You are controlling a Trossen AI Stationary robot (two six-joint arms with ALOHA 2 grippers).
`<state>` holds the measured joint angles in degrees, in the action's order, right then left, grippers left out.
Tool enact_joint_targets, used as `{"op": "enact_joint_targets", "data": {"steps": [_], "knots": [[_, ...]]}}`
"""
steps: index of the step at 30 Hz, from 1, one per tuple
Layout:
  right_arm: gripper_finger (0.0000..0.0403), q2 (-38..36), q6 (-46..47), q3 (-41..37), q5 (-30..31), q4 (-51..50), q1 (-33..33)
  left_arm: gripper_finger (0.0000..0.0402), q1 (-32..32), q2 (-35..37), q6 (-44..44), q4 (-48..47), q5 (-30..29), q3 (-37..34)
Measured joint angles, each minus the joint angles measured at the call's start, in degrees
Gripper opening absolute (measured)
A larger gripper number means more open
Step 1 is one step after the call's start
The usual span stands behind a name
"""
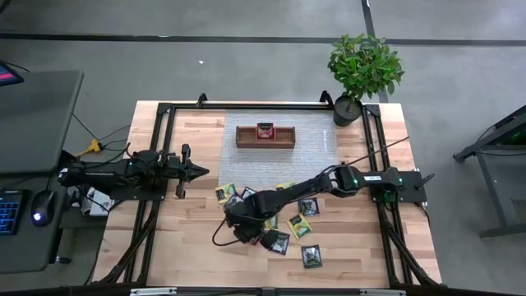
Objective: Pick & Place Tea
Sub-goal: Put the red tea bag into the middle section of the wooden organizer
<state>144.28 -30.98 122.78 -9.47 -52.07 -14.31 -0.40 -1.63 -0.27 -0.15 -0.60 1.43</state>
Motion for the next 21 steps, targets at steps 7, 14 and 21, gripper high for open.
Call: {"op": "enact_joint_targets", "data": {"steps": [7,14,21], "knots": [[0.0000,-4.9,0.8,-0.3,10.0,0.2,0.8,0.0000,0.0,0.0,0.0,0.0,0.0,0.0],[0.0000,-11.1,6.6,-0.1,22.7,3.1,1.9,0.0000,0.0,0.0,0.0,0.0,0.0,0.0],[0.0000,-15.1,16.4,0.0,42.9,1.2,5.1,0.0000,0.0,0.0,0.0,0.0,0.0,0.0]]}}
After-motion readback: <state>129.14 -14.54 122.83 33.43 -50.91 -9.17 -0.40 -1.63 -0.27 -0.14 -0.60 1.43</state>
